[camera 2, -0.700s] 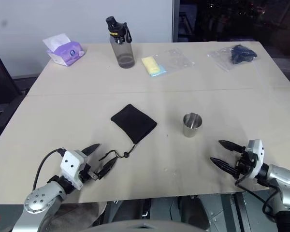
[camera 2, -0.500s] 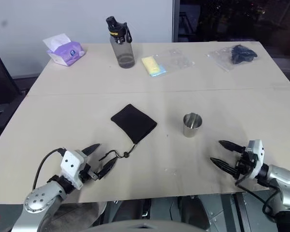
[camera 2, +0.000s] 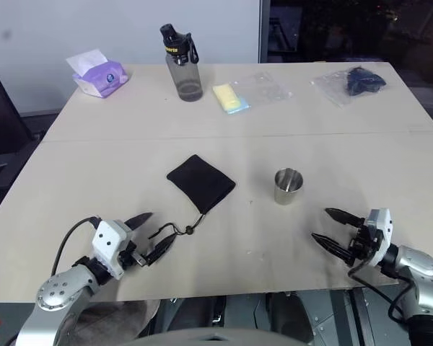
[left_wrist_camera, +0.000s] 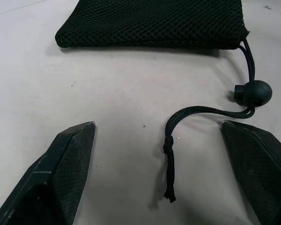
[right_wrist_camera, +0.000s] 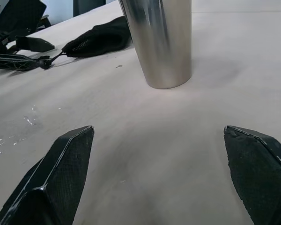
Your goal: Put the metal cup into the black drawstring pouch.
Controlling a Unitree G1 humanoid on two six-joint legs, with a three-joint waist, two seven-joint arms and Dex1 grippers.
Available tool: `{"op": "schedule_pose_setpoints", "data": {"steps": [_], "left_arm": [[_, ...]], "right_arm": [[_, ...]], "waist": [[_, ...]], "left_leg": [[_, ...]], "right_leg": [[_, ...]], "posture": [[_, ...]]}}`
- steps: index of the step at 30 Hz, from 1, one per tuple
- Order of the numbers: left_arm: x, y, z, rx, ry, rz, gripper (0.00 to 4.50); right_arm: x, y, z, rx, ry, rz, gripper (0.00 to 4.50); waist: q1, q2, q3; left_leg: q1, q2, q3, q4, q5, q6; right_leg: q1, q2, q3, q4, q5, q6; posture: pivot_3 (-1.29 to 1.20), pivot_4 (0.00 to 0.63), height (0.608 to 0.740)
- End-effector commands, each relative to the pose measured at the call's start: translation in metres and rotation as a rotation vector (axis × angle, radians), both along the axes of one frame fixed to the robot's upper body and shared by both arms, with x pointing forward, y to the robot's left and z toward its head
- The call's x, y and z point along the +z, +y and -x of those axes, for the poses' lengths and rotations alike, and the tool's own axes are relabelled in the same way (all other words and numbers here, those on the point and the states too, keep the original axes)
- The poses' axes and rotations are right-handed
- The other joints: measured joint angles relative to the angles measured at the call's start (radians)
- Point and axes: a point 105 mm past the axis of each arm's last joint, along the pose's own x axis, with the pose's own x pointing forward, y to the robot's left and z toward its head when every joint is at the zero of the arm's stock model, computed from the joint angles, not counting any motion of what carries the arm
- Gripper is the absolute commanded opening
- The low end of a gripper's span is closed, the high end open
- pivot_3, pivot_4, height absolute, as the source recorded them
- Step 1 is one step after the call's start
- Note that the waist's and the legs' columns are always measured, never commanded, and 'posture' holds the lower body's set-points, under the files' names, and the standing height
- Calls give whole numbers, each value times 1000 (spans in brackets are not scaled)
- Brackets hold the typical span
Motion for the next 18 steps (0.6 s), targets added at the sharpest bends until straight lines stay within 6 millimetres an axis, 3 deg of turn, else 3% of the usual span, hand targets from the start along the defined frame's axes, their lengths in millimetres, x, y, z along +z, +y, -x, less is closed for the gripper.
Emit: {"op": "schedule_pose_setpoints", "data": {"steps": [1,7,18], "left_arm": [[5,-5,-1,-36,0,7,4456],[27,-36,0,-194,-41,80,4456],[38,-80,-56,-113,-202,-111,4456]], "right_arm": [[12,2,-2,16,-67,-4,4500],[8,4,0,20,-80,18,4500],[15,7,0,15,-107,1,4500]], "waist": [[0,0,0],[1,0,1],[0,0,1]], "left_leg": [[0,0,0,0,0,0],[-1,0,1,0,0,0],[-1,-4,-1,1,0,0]], "right_leg": [[0,0,0,0,0,0],[0,0,0,0,0,0],[1,2,-1,0,0,0]], "posture": [[0,150,740],[0,150,740],[0,150,740]]}}
